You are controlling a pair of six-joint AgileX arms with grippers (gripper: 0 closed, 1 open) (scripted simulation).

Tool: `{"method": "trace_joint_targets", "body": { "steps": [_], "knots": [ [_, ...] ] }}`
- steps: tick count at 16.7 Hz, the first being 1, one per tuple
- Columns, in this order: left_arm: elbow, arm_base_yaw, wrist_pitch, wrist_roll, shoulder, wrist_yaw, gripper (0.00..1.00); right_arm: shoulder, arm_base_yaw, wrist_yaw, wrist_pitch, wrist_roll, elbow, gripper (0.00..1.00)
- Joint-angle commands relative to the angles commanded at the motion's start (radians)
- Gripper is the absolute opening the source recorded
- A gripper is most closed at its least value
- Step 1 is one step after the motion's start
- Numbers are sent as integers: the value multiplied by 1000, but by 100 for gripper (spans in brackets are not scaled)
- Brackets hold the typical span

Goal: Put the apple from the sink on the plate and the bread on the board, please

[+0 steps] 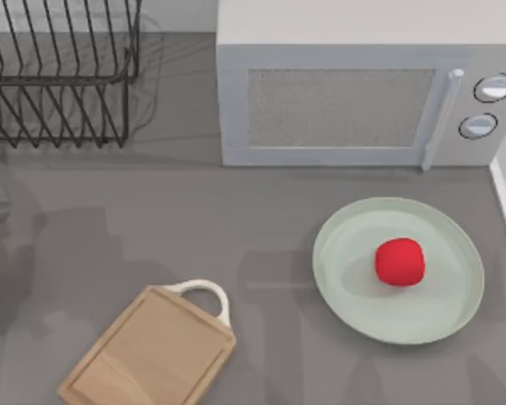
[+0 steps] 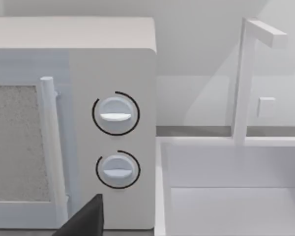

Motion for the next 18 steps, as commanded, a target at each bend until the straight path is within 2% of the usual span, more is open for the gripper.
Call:
{"method": "trace_joint_targets", "body": {
  "steps": [7,14,18],
  "knots": [
    [14,-1,-16,0,-9,0,0,0,0,0,0,0,0,100],
    [196,-5,-317,0,-103,0,0,0,0,0,0,0,0,100],
    [245,-5,-379,-4,-135,0,0,0,0,0,0,0,0,100]
  ]
}}
